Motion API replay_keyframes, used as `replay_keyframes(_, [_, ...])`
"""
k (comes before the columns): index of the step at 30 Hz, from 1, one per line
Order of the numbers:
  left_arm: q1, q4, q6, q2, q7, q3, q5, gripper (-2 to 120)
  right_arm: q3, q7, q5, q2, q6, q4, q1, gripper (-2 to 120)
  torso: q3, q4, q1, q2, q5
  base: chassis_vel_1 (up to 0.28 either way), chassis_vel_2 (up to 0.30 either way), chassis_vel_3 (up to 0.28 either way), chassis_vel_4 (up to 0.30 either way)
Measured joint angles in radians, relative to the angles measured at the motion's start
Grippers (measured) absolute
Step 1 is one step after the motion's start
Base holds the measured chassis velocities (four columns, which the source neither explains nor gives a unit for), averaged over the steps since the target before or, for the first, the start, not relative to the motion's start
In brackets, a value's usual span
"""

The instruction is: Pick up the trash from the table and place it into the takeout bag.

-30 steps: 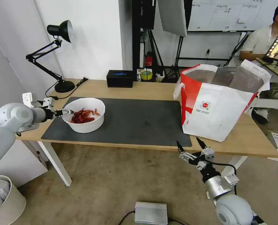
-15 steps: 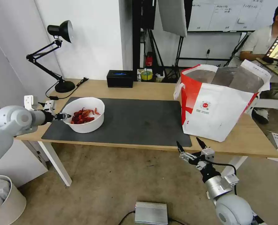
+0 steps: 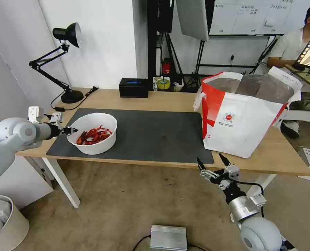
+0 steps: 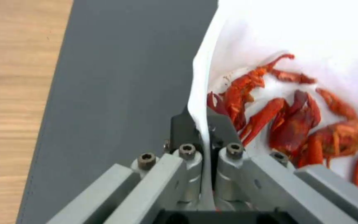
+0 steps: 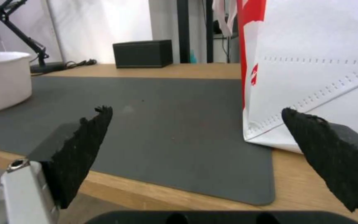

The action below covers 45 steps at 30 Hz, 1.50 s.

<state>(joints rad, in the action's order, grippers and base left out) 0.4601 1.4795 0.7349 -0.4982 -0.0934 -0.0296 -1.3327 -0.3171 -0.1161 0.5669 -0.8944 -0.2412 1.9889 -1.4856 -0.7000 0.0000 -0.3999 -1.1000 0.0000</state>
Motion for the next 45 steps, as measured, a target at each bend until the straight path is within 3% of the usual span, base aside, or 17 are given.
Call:
replay_keyframes(5, [0.021, 0.059, 0.000, -0.013, -0.043, 0.074, -0.087, 0, 0.000, 0.000, 0.000, 0.000, 0.000, 0.000, 0.000, 100, 0.000, 0.0001, 0.000, 0.000, 0.0000, 0.000, 0.000, 0.000, 0.000])
replay_keyframes(11, [-0.011, 0.104, 0.001, -0.023, -0.080, 0.087, -0.143, 0, 0.000, 0.000, 0.000, 0.000, 0.000, 0.000, 0.000, 100, 0.000, 0.0001, 0.000, 0.000, -0.0001, 0.000, 0.000, 0.000, 0.000])
replay_keyframes(14, [-0.060, 0.134, 0.001, -0.036, -0.130, 0.081, -0.203, 0, 0.000, 0.000, 0.000, 0.000, 0.000, 0.000, 0.000, 100, 0.000, 0.0001, 0.000, 0.000, 0.0002, 0.000, 0.000, 0.000, 0.000])
replay_keyframes(20, [-0.223, 0.171, 0.001, -0.071, -0.230, -0.006, -0.333, 0, 0.000, 0.000, 0.000, 0.000, 0.000, 0.000, 0.000, 100, 0.000, 0.0000, 0.000, 0.000, 0.0002, 0.000, 0.000, 0.000, 0.000])
replay_keyframes(27, [-0.354, 0.183, 0.001, -0.135, -0.290, -0.114, -0.374, 0, 0.000, 0.000, 0.000, 0.000, 0.000, 0.000, 0.000, 100, 0.000, 0.0000, 0.000, 0.000, 0.0001, 0.000, 0.000, 0.000, 0.000])
replay_keyframes(36, [-0.536, 0.137, 0.001, -0.267, -0.326, -0.240, -0.399, 0, 0.000, 0.000, 0.000, 0.000, 0.000, 0.000, 0.000, 100, 0.000, -0.0002, 0.000, 0.000, 0.0003, 0.000, 0.000, 0.000, 0.000])
replay_keyframes(45, [-0.621, 0.081, 0.001, -0.394, -0.343, -0.298, -0.404, 0, 0.000, 0.000, 0.000, 0.000, 0.000, 0.000, 0.000, 100, 0.000, -0.0001, 0.000, 0.000, 0.0003, 0.000, 0.000, 0.000, 0.000])
